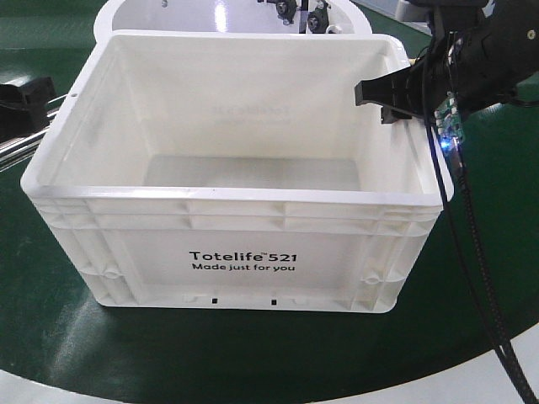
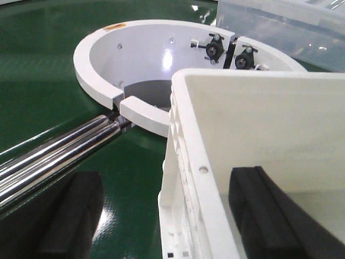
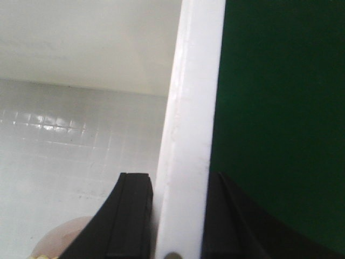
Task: Place moving items into box and shelve
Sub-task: 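Move both open grippers to the crate's side rims, then close both grippers on the crate's side rims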
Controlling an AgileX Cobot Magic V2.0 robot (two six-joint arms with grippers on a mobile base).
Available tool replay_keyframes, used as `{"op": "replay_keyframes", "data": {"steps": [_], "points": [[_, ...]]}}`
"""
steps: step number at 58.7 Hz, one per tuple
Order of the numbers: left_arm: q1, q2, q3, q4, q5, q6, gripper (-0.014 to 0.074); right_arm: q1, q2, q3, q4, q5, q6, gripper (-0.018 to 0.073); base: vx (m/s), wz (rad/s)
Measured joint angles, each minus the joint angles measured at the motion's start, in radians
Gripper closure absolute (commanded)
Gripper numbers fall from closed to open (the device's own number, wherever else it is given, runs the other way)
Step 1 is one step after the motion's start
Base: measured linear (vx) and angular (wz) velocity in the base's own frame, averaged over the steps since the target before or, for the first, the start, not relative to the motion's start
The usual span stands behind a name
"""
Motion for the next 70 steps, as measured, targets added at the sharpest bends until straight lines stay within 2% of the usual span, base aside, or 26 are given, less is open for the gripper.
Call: {"op": "replay_keyframes", "data": {"steps": [9, 19, 29, 34, 44, 58, 62, 65, 70], "points": [[0.000, 0.007, -0.051, 0.000, 0.106, -0.006, 0.0011, 0.000, 0.000, 0.000, 0.000, 0.001, 0.000, 0.0565, 0.00, 0.00], [0.000, 0.068, -0.216, -0.005, 0.267, -0.009, 0.0011, 0.000, 0.000, 0.000, 0.000, 0.001, 0.000, 0.0565, 0.00, 0.00], [0.000, 0.190, -0.369, -0.054, 0.454, -0.009, 0.0011, 0.000, 0.000, 0.000, 0.000, 0.001, 0.000, 0.0565, 0.00, 0.00], [0.000, 0.257, -0.421, -0.079, 0.510, -0.008, 0.0011, 0.000, 0.000, 0.000, 0.000, 0.001, 0.000, 0.0565, 0.00, 0.00], [0.000, 0.369, -0.483, -0.101, 0.550, 0.004, 0.0011, 0.000, 0.000, 0.000, -0.001, 0.002, 0.000, 0.0565, 0.00, 0.00], [0.000, 0.448, -0.494, -0.108, 0.560, 0.007, 0.0017, 0.000, 0.000, 0.000, -0.001, 0.002, 0.000, 0.0565, 0.00, 0.00], [0.000, 0.455, -0.494, -0.118, 0.561, 0.017, 0.0069, 0.000, 0.000, 0.000, -0.001, 0.002, -0.001, 0.0565, 0.00, 0.00], [0.000, 0.457, -0.494, -0.130, 0.561, 0.034, 0.0153, 0.000, 0.000, 0.000, -0.002, 0.002, -0.001, 0.0565, 0.00, 0.00], [0.000, 0.458, -0.494, -0.170, 0.562, 0.075, 0.0354, 0.000, 0.000, 0.000, -0.002, 0.002, -0.001, 0.0565, 0.00, 0.00]]}}
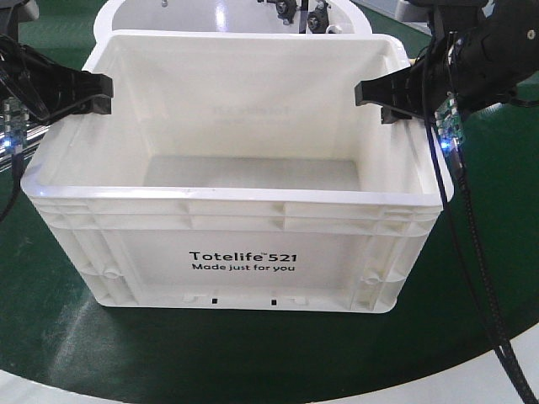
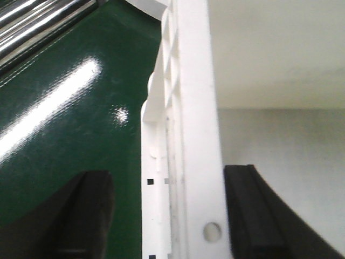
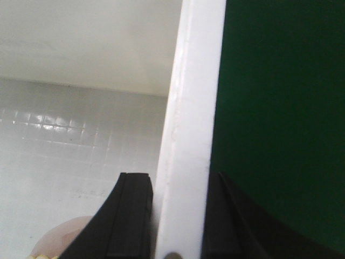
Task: Place moving items into box and shelve
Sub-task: 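Close both grippers on the crate's side rims, then lift the crate off the conveyor with both grippers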
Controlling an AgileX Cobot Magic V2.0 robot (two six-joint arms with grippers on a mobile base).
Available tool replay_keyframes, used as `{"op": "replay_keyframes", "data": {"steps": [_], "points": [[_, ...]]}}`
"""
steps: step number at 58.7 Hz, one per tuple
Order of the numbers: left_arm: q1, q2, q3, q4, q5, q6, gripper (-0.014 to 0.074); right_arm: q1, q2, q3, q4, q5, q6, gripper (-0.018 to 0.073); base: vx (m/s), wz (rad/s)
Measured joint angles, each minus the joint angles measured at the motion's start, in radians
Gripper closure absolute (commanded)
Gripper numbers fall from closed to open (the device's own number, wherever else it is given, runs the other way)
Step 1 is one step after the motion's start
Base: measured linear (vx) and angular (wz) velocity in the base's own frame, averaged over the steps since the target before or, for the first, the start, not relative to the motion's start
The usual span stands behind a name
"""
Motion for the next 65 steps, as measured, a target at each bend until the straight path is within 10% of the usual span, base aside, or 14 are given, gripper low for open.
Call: {"op": "replay_keyframes", "data": {"steps": [6, 65], "points": [[-0.001, 0.000, 0.000, -0.058, 0.000, 0.044, 0.0607, 0.000, 0.000, 0.000, 0.000, 0.000, 0.000, 0.0565, 0.00, 0.00], [-0.027, -0.024, -0.189, -0.202, 0.124, 0.157, 0.0598, -0.003, -0.136, -0.074, -0.029, 0.203, 0.013, 0.0564, 0.00, 0.00]]}}
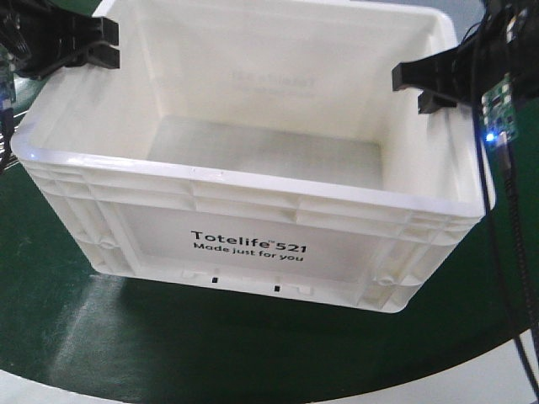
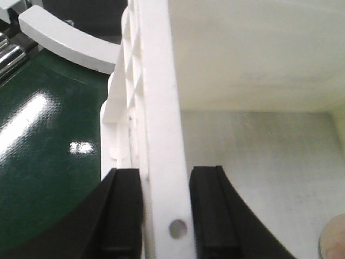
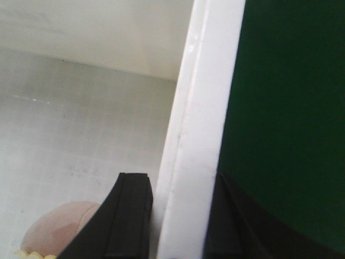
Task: Place moving items into box and shelve
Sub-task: 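Lift the crate off the conveyor with both grippers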
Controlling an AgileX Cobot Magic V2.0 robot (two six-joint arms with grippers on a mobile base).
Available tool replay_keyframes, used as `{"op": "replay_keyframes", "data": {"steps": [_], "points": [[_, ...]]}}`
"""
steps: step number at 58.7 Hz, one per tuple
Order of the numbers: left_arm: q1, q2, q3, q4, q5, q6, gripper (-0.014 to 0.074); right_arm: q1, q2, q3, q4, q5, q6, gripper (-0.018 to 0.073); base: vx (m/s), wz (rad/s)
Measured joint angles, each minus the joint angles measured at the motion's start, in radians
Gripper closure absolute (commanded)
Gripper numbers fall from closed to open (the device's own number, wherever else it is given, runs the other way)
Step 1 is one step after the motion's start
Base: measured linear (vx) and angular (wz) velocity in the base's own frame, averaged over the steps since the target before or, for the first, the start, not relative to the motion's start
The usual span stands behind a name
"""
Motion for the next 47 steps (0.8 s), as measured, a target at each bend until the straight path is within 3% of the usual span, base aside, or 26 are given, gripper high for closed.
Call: {"op": "replay_keyframes", "data": {"steps": [14, 47], "points": [[-0.003, 0.000, -0.055, -0.001, 0.060, -0.007, 0.0596, 0.000, -0.005, -0.093, -0.006, 0.090, -0.006, 0.0564, 0.00, 0.00], [-0.003, 0.000, -0.062, 0.011, 0.090, -0.008, 0.0596, -0.005, -0.005, -0.099, 0.023, 0.105, -0.007, 0.0564, 0.00, 0.00]]}}
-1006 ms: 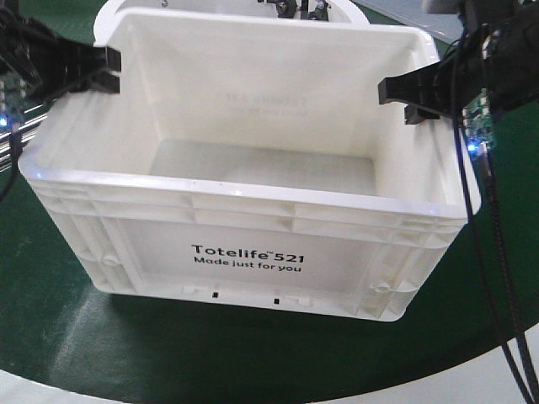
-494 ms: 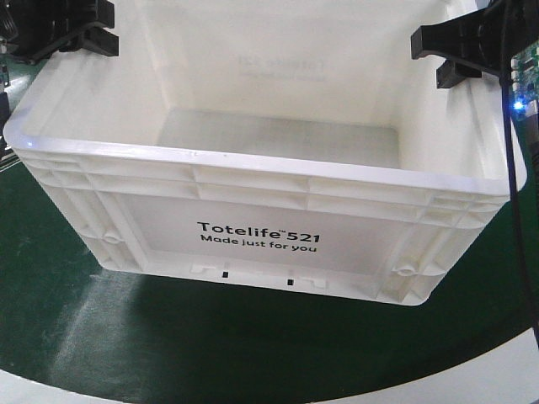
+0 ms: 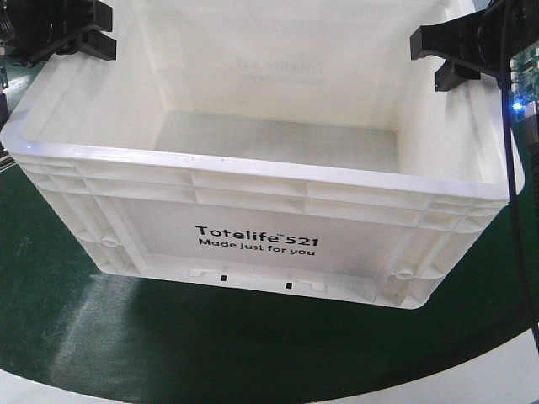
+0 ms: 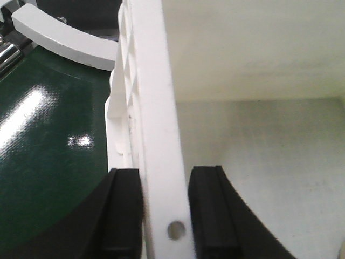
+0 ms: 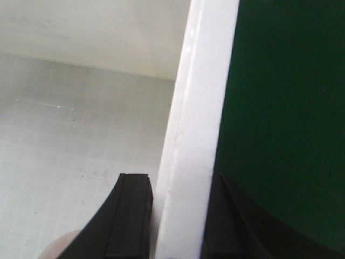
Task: Place moving items into box and shelve
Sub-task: 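Lift the crate off the conveyor with both grippers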
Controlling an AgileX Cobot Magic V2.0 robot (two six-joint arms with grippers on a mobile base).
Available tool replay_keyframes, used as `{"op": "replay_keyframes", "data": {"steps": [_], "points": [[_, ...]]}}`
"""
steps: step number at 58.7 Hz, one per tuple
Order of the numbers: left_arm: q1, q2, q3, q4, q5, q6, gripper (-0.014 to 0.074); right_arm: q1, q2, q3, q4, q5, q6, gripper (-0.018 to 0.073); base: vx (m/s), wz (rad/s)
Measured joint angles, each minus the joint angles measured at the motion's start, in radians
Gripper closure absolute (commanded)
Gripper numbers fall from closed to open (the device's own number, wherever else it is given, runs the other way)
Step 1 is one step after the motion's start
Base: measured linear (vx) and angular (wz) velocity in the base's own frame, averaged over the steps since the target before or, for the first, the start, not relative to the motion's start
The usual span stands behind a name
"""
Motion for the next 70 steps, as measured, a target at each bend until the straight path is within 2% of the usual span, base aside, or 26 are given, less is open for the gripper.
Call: {"op": "replay_keyframes", "data": {"steps": [70], "points": [[0.000, 0.000, 0.000, 0.001, -0.001, 0.001, 0.0596, 0.000, 0.000, 0.000, 0.005, 0.010, -0.001, 0.0564, 0.00, 0.00]]}}
